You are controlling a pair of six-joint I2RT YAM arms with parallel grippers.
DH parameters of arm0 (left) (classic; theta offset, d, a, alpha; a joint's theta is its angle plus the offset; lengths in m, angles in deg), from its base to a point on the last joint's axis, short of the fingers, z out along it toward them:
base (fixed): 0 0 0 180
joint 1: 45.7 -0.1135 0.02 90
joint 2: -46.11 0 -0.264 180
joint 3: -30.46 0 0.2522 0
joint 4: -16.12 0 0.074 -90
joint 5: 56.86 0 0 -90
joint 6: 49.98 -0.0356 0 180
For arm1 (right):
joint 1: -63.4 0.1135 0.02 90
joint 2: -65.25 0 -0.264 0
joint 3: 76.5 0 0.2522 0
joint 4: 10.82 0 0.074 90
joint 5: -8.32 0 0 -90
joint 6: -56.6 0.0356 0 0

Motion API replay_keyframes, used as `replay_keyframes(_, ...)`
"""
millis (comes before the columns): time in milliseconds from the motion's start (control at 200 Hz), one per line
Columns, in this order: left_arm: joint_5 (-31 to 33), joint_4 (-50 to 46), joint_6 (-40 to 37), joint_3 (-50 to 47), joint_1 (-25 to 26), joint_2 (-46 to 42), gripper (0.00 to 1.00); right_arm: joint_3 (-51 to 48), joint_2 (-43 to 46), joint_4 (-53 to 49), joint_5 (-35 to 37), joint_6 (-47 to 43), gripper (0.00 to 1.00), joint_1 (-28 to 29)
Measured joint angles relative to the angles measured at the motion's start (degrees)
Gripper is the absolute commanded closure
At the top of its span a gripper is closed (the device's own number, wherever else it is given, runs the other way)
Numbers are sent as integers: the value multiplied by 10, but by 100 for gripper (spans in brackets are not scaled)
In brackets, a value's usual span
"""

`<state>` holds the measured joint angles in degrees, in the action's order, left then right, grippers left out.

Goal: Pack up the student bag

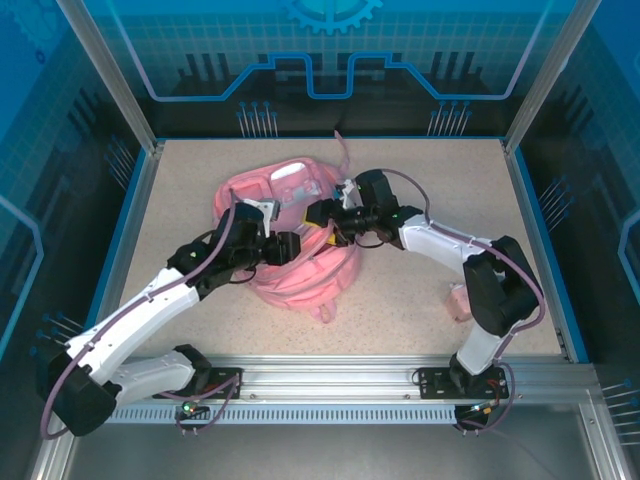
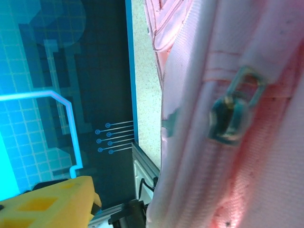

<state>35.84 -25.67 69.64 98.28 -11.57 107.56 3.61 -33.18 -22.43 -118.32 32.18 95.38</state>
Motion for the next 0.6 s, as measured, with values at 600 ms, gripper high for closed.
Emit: replay_keyframes(600,49,-62,264,-56,47,0,53,74,-66,-35,21,4,82,56)
